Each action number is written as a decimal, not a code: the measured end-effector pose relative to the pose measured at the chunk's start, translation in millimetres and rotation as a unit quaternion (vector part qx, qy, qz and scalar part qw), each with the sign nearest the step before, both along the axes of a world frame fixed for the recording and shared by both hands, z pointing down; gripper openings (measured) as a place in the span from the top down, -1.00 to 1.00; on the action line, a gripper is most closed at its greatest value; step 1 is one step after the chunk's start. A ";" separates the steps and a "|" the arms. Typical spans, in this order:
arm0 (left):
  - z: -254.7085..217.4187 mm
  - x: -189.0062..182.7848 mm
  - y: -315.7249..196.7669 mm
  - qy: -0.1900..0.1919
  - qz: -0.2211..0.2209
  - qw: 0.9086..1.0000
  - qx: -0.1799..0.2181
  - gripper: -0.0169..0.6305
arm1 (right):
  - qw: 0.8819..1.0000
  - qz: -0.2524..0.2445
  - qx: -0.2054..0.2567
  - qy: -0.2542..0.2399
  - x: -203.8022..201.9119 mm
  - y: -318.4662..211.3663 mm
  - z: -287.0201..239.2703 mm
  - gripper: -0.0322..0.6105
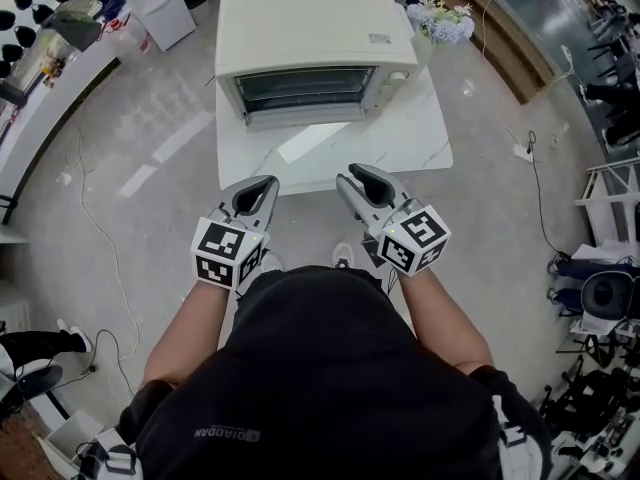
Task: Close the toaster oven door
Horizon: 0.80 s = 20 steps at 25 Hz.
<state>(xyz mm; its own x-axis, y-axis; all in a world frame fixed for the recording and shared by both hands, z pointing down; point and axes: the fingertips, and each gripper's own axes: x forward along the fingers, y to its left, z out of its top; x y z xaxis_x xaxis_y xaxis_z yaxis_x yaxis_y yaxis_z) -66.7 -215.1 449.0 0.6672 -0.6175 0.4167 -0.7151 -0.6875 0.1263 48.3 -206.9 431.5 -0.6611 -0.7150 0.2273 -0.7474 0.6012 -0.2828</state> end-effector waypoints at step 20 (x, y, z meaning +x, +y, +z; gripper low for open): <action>24.2 -8.1 3.9 -0.001 -0.015 0.999 -0.040 0.94 | 0.997 0.018 -0.078 0.004 14.9 4.6 67.6 0.47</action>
<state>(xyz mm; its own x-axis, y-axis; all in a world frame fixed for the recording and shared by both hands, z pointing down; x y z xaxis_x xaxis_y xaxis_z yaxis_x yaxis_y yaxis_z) -74.8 -211.2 473.3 0.6481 -0.6021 0.4663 -0.7355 -0.6537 0.1780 63.3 -202.3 499.1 -0.6332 -0.6944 0.3419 -0.7704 0.5229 -0.3647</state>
